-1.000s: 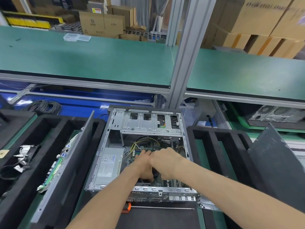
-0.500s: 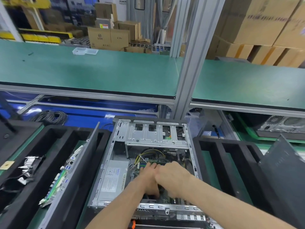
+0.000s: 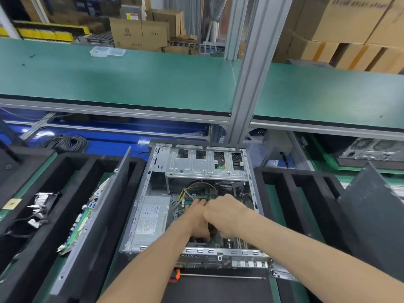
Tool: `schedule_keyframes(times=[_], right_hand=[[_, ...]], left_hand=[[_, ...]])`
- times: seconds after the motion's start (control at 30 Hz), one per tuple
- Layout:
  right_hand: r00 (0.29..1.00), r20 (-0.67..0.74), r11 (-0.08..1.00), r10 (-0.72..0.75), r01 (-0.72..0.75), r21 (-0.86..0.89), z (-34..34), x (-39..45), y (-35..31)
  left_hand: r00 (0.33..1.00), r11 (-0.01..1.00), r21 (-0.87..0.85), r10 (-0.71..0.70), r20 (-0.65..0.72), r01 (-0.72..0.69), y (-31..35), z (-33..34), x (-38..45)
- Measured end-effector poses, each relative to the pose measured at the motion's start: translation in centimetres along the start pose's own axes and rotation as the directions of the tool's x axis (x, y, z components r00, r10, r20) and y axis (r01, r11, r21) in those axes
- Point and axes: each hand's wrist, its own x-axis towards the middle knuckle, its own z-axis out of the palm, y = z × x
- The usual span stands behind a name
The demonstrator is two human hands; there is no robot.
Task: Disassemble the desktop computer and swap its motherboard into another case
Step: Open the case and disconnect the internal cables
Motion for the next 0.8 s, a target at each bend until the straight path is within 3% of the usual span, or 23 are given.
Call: schedule_keyframes(times=[0.07, 0.17, 0.23, 0.33, 0.43, 0.53, 0.6, 0.67, 0.7, 0.73, 0.8], right_hand=[[0.991, 0.062, 0.970, 0.118, -0.128, 0.208, -0.3, -0.2, 1.2], [0.918, 0.345, 0.814, 0.194, -0.347, 0.466, -0.4, 0.0, 2.1], [0.907, 0.380, 0.832, 0.181, -0.347, 0.433, -0.6, 0.0, 2.1], [0.979, 0.163, 0.978, 0.120, -0.144, 0.148, -0.1, 0.0, 0.5], [0.997, 0.066, 0.993, -0.049, 0.056, -0.108, 0.5, 0.4, -1.2], [0.997, 0.050, 0.996, 0.053, -0.056, 0.064, 0.6, 0.1, 0.4], [0.963, 0.211, 0.942, 0.169, -0.221, 0.252, 0.3, -0.3, 1.9], [0.891, 0.418, 0.852, 0.177, -0.351, 0.388, 0.3, -0.3, 2.7], [0.877, 0.454, 0.836, 0.156, -0.362, 0.412, 0.3, -0.3, 2.8], [0.892, 0.428, 0.861, 0.146, -0.328, 0.390, 0.2, -0.4, 2.8], [0.968, 0.230, 0.976, 0.104, -0.143, 0.161, 0.4, -0.5, 2.0]], left_hand=[[0.999, 0.998, -0.066, -0.003, -0.041, 0.000, -0.1, 0.3, 0.0], [0.994, 0.994, -0.106, 0.005, -0.112, -0.017, -0.2, 0.3, -0.1], [0.994, 0.995, -0.102, 0.005, -0.109, -0.016, -0.2, 0.3, -0.1], [0.999, 0.997, -0.075, -0.001, -0.053, -0.003, -0.1, 0.2, 0.0], [0.999, 0.999, -0.048, -0.015, -0.043, 0.013, 0.0, 0.3, 0.2], [0.998, 0.996, -0.088, -0.005, -0.064, -0.001, -0.1, 0.3, 0.0], [0.994, 0.993, -0.118, 0.002, -0.109, -0.015, -0.2, 0.3, -0.1], [0.991, 0.994, -0.110, 0.003, -0.131, -0.018, -0.2, 0.3, -0.2], [0.991, 0.994, -0.105, 0.004, -0.135, -0.019, -0.3, 0.3, -0.2], [0.991, 0.994, -0.107, 0.006, -0.136, -0.020, -0.3, 0.4, -0.1], [0.992, 0.992, -0.122, 0.007, -0.125, -0.023, -0.4, 0.6, 0.0]])
